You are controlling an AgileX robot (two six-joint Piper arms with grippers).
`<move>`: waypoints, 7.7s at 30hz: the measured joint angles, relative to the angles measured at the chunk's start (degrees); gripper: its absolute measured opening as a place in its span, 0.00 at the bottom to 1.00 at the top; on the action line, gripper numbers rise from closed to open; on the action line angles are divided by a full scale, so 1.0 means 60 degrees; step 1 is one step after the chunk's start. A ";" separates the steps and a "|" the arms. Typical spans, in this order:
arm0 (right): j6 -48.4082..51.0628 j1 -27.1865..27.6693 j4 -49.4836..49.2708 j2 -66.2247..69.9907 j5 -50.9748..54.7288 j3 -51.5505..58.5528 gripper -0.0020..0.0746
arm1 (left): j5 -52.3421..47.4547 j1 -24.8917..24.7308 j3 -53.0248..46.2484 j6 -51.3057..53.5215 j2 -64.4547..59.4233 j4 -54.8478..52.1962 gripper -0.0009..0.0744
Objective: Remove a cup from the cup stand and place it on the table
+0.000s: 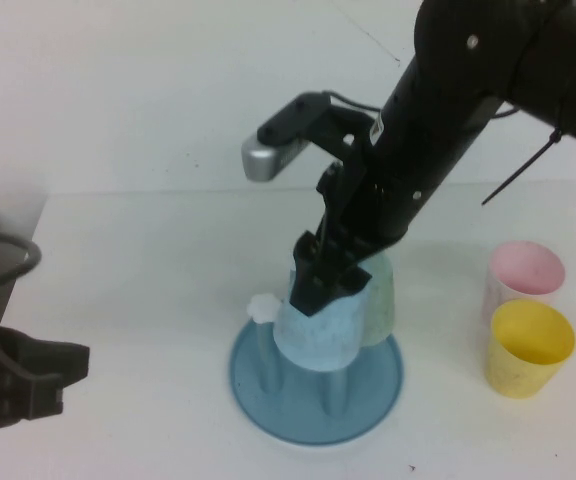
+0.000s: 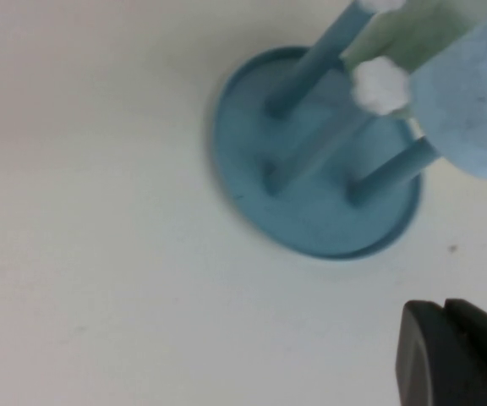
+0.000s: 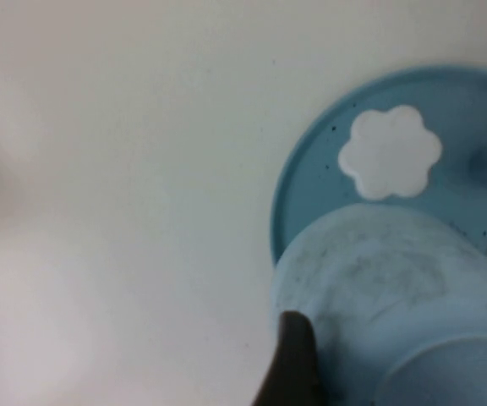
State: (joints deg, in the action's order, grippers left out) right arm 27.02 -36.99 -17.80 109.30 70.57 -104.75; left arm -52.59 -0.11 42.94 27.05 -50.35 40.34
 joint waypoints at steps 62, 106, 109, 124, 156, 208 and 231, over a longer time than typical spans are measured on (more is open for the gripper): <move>0.0551 0.0057 -0.4879 -0.0916 0.0023 -0.2176 0.75 | 0.0615 0.0000 0.0023 0.0439 0.0000 0.7681 0.74; 0.0689 0.0858 -0.4131 -0.2396 0.0023 -0.2176 0.09 | -0.0033 -0.0064 0.2436 -0.0686 -0.1826 0.0503 0.03; 0.0385 0.0835 -0.2514 -0.3022 0.0023 -0.2176 0.04 | -0.0001 -0.0429 0.2872 -0.0934 -0.2589 -0.0363 0.03; -0.1161 0.0203 0.2114 -0.5429 0.0023 0.1639 0.03 | 0.1663 -0.2833 0.3220 -0.3452 -0.6016 -0.4610 0.03; -0.2046 0.0203 0.4555 -0.7653 0.0023 0.3951 0.03 | 0.2076 -0.2951 0.3235 -0.4039 -0.5548 -0.4337 0.30; -0.5831 0.0203 0.6249 -1.5234 -0.4468 1.3509 0.02 | 0.2698 -0.2951 -0.2192 -0.4508 0.6873 -0.5282 0.01; -0.5852 0.0203 0.6249 -1.5234 -0.4468 1.3524 0.02 | 0.3653 0.0024 -0.5157 -0.4508 0.8519 -0.5338 0.01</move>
State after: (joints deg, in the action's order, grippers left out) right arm -8.09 -35.77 19.70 17.90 43.76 -23.60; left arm -30.68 0.03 12.00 0.00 0.76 8.31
